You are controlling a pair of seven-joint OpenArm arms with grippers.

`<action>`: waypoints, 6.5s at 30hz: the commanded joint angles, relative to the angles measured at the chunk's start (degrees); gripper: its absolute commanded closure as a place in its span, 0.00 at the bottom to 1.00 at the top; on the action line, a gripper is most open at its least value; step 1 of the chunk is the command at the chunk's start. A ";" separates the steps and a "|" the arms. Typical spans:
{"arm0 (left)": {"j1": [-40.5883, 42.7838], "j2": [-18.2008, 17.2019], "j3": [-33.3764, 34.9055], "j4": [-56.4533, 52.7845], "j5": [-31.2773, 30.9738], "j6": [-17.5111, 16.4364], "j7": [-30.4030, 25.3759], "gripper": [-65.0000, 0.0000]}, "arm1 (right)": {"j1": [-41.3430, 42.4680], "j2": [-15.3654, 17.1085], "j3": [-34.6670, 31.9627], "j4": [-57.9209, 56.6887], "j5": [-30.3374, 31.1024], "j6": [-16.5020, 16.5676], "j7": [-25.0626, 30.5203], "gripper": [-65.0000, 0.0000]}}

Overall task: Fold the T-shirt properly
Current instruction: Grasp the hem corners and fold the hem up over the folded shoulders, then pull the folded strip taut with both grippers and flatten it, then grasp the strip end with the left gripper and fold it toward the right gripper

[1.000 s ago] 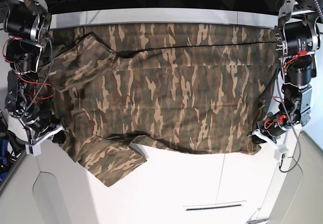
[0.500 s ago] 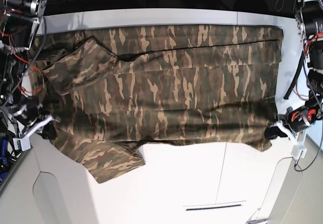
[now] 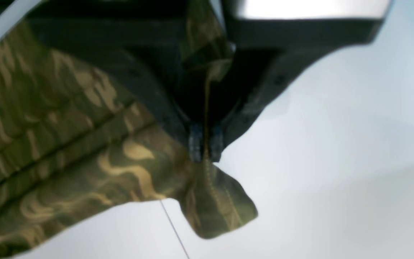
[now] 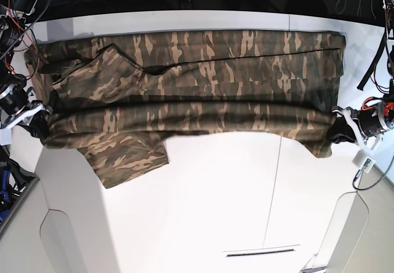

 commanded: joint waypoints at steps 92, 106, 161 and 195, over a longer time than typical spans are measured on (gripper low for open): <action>21.14 1.70 -13.14 14.12 -0.35 -0.45 5.11 0.73 | -21.81 -8.37 -3.10 23.41 3.10 -0.61 -7.54 0.76; 21.14 4.20 -22.75 14.12 -2.05 2.93 5.18 0.57 | -21.75 -8.39 -3.10 29.29 6.56 -0.87 -7.17 0.50; 29.03 16.44 -25.99 2.19 -8.74 -0.45 0.50 0.35 | -16.90 -8.70 -15.02 15.98 1.86 -0.74 0.07 1.00; 16.11 12.26 -23.06 24.72 -7.61 2.95 11.96 1.00 | -16.87 -8.70 -14.47 29.22 0.04 -0.96 -3.56 1.00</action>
